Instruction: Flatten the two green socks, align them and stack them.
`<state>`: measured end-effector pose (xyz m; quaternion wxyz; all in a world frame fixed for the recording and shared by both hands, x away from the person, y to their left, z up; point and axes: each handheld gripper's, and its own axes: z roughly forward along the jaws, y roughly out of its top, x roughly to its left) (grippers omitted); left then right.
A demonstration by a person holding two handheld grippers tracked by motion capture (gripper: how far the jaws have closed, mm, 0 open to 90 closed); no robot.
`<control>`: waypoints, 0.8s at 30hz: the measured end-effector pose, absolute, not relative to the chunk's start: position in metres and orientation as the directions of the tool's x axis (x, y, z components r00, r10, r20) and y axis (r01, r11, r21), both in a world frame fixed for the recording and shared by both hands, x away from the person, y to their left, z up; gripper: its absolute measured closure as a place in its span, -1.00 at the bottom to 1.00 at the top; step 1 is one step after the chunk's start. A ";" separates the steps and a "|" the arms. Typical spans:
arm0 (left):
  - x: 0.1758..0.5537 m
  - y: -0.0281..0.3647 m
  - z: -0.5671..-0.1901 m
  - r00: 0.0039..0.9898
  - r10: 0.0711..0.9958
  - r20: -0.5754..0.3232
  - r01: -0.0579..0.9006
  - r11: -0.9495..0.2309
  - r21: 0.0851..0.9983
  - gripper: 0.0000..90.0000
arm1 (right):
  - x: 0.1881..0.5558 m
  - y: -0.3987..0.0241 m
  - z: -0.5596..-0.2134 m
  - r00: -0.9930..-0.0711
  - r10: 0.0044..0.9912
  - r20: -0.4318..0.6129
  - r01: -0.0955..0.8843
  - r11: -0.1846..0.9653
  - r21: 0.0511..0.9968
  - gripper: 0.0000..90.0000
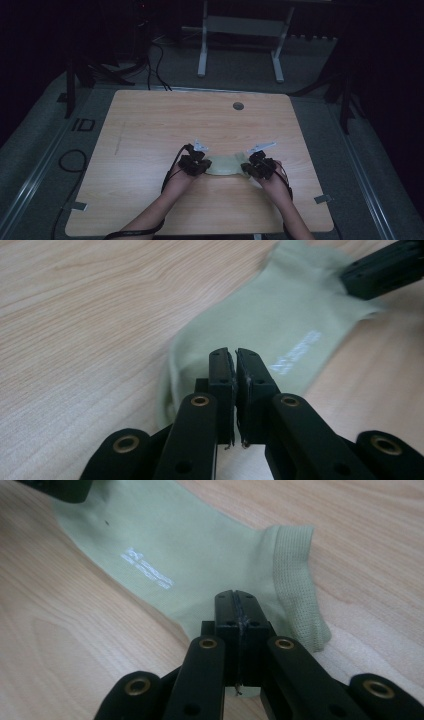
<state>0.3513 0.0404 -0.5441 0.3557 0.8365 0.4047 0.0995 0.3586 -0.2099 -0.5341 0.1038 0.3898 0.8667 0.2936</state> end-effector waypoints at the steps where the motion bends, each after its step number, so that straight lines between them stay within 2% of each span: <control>1: 0.352 0.039 -0.547 0.649 0.751 -0.121 0.611 -0.419 0.671 0.90 | 0.359 -0.209 -0.536 -0.673 0.739 0.045 0.618 0.527 0.583 0.99; 5: 0.357 0.043 -0.557 0.632 0.762 -0.143 0.637 -0.406 0.655 0.90 | 0.362 -0.210 -0.544 -0.672 0.739 0.050 0.625 0.530 0.573 0.98; 7: 0.356 0.045 -0.556 0.628 0.771 -0.110 0.630 -0.420 0.654 0.90 | 0.364 -0.209 -0.544 -0.673 0.738 0.041 0.622 0.536 0.571 0.98; 14: 0.355 0.061 -0.556 0.607 0.785 -0.124 0.646 -0.397 0.651 0.90 | 0.369 -0.202 -0.545 -0.687 0.726 0.032 0.611 0.553 0.567 0.98; 24: 0.363 0.083 -0.555 0.570 0.815 -0.103 0.660 -0.380 0.648 0.89 | 0.383 -0.173 -0.545 -0.707 0.707 0.012 0.585 0.575 0.571 0.95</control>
